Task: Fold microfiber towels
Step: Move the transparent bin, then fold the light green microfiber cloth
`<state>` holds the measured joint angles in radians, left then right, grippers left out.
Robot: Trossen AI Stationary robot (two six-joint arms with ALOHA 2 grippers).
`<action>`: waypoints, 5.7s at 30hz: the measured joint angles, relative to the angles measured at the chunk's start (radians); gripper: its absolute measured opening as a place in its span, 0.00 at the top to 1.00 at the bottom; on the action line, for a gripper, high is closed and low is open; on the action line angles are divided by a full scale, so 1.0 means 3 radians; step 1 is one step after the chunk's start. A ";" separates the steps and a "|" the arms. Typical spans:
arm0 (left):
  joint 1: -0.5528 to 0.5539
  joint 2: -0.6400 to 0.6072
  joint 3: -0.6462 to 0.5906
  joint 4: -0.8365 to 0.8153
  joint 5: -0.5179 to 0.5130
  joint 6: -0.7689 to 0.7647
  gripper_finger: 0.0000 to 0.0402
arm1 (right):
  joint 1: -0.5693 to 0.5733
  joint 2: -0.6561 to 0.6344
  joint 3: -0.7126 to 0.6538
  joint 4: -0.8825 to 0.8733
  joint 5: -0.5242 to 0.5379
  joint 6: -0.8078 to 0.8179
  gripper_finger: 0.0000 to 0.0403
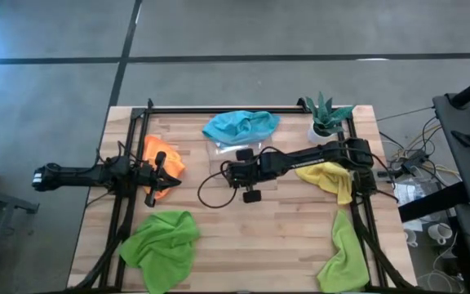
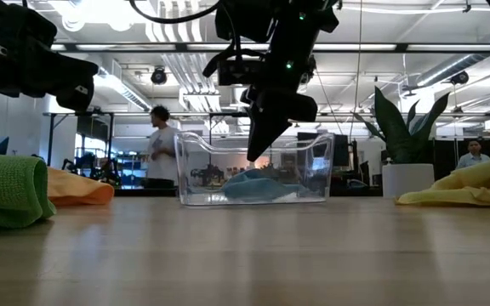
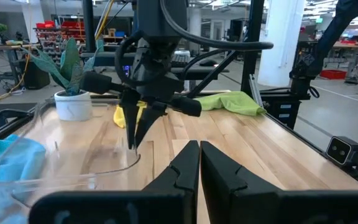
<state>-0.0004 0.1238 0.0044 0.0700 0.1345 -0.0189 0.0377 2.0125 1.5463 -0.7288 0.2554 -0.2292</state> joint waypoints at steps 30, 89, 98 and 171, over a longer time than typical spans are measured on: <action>0.0000 0.0000 0.0000 0.0000 0.0000 0.0000 1.00 | 0.1105 -0.0102 0.0817 0.0006 0.0058 0.0787 0.53; 0.0000 0.0000 0.0000 0.0000 0.0000 0.0000 1.00 | 0.2956 -0.0093 0.0043 -0.1040 -0.0969 0.2953 0.56; -0.0001 0.0000 0.0000 0.0000 0.0000 0.0000 1.00 | 0.3210 -0.0093 -0.0014 -0.1019 -0.1029 0.4915 0.56; 0.0000 0.0000 0.0000 0.0001 0.0000 0.0000 1.00 | 0.1660 0.0076 0.0792 -0.0503 0.0642 0.2669 0.98</action>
<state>-0.0003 0.1238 0.0044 0.0704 0.1345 -0.0190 0.5358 2.0354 1.7840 -0.8797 0.4480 0.5716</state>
